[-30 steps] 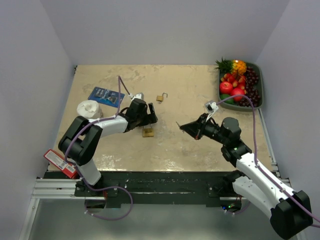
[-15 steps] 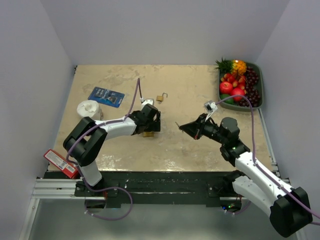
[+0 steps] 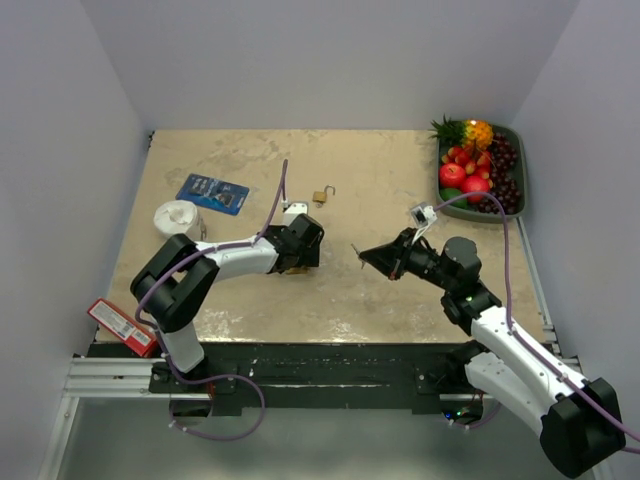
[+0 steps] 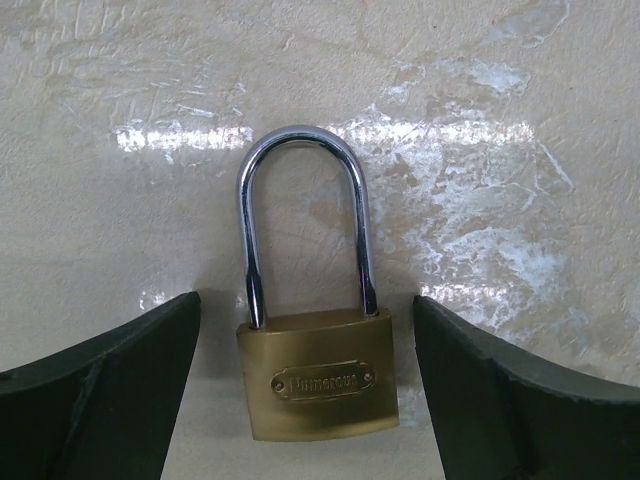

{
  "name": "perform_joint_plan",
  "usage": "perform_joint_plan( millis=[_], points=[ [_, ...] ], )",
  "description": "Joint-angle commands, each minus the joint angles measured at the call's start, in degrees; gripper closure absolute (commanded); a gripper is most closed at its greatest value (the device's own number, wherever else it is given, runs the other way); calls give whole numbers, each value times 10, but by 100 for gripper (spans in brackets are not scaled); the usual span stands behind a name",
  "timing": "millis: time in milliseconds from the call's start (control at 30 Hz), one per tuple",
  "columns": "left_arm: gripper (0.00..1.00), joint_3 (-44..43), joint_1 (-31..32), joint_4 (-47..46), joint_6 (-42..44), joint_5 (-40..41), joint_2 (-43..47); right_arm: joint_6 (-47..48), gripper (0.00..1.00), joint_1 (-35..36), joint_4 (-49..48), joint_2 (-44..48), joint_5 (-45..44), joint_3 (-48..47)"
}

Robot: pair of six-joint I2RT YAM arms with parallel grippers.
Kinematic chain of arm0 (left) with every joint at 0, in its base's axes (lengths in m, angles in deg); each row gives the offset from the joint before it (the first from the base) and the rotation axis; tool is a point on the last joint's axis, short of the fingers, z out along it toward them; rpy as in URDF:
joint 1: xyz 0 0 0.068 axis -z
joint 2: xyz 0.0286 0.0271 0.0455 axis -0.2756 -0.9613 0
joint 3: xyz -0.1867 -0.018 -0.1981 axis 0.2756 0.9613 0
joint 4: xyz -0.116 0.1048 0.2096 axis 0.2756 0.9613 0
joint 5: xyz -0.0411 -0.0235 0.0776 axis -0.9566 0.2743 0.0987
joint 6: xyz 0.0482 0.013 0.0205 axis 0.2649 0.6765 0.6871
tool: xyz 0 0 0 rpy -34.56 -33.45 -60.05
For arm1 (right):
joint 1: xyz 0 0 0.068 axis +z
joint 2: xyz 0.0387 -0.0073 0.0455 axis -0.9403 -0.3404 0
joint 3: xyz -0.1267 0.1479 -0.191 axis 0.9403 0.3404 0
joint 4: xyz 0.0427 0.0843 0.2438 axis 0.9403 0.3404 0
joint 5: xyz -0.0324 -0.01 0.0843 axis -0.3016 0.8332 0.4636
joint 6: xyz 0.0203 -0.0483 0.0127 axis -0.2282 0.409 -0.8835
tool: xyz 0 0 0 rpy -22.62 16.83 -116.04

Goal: Unlock with the key

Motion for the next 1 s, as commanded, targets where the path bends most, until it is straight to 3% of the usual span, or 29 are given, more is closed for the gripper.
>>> perform_joint_plan(
  millis=[0, 133, 667, 767, 967],
  points=[
    [12, 21, 8, 75, -21, -31, -46, -8, 100, -4, -38, 2, 9, 3],
    [19, 6, 16, 93, -17, -33, -65, -8, 100, -4, -37, 4, 8, 2],
    [19, 49, 36, 112, -39, -30, -40, -12, 100, -3, -42, 3, 2, 7],
    [25, 52, 37, 110, -35, -26, -43, -15, 100, -3, -42, 6, 2, 10],
    [57, 53, 37, 93, -34, -32, -51, -17, 100, -3, -32, 15, -7, 14]
  ],
)
